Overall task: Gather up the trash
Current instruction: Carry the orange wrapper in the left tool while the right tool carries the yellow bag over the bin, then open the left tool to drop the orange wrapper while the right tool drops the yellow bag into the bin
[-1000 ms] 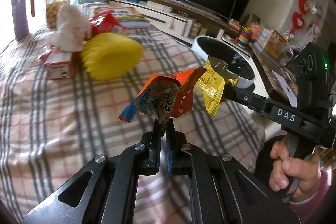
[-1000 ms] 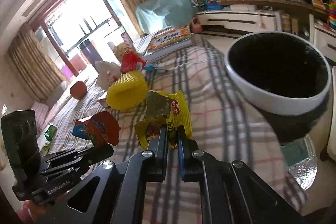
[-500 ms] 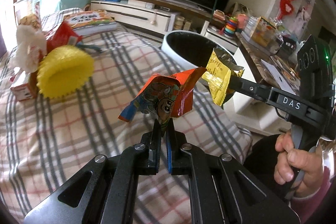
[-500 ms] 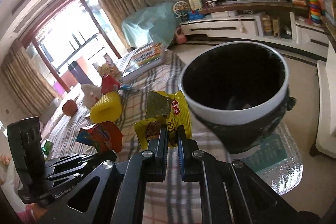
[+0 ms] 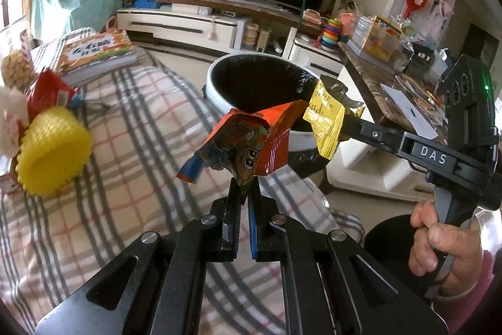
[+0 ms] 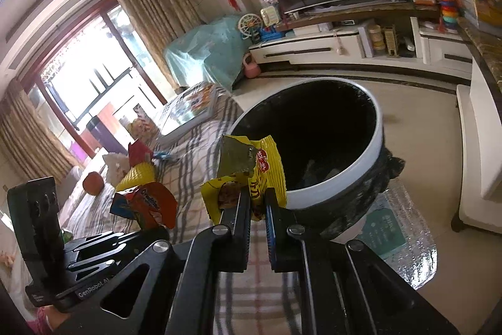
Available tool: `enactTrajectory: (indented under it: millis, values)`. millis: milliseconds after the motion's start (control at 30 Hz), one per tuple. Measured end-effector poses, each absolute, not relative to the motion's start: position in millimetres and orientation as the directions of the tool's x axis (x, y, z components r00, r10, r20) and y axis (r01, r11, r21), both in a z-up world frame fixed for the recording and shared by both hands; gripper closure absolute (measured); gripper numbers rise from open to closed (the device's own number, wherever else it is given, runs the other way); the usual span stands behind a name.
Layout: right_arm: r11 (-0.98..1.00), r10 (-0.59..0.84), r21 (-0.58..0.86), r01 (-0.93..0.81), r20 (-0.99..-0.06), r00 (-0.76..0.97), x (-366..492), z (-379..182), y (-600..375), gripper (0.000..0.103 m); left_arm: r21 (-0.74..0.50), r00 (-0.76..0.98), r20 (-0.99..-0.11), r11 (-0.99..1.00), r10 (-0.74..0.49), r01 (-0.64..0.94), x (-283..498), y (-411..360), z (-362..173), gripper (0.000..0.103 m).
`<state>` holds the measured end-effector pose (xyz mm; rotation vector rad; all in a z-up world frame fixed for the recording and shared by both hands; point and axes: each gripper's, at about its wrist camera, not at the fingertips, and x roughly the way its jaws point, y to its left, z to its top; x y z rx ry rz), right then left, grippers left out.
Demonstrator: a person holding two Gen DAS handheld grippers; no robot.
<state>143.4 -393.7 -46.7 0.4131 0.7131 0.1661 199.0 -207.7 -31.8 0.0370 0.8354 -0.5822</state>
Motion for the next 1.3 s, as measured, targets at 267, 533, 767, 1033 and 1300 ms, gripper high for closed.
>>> enactTrajectory:
  millis: [267, 533, 767, 1033, 1300]
  values:
    - [0.905, 0.264, 0.426, 0.021, -0.597, 0.758, 151, -46, -414, 0.095, -0.181, 0.520, -0.709, 0.836, -0.476, 0.519, 215, -228, -29, 0.099]
    - [0.915, 0.240, 0.402, 0.028, -0.598, 0.765, 166, -42, -426, 0.095, -0.167, 0.516, -0.709, 0.826, -0.480, 0.539, 234, -252, -24, 0.099]
    - [0.922, 0.226, 0.386, 0.036, -0.611, 0.758, 181, -46, -433, 0.095, -0.170, 0.499, -0.723, 0.823, -0.478, 0.542, 251, -268, -26, 0.099]
    - [0.924, 0.215, 0.378, 0.052, -0.628, 0.748, 197, -49, -442, 0.095, -0.168, 0.480, -0.746, 0.829, -0.461, 0.534, 266, -280, -32, 0.099]
    - [0.925, 0.205, 0.374, 0.066, -0.636, 0.744, 208, -48, -447, 0.090, -0.177, 0.474, -0.752, 0.833, -0.458, 0.525, 275, -288, -34, 0.096]
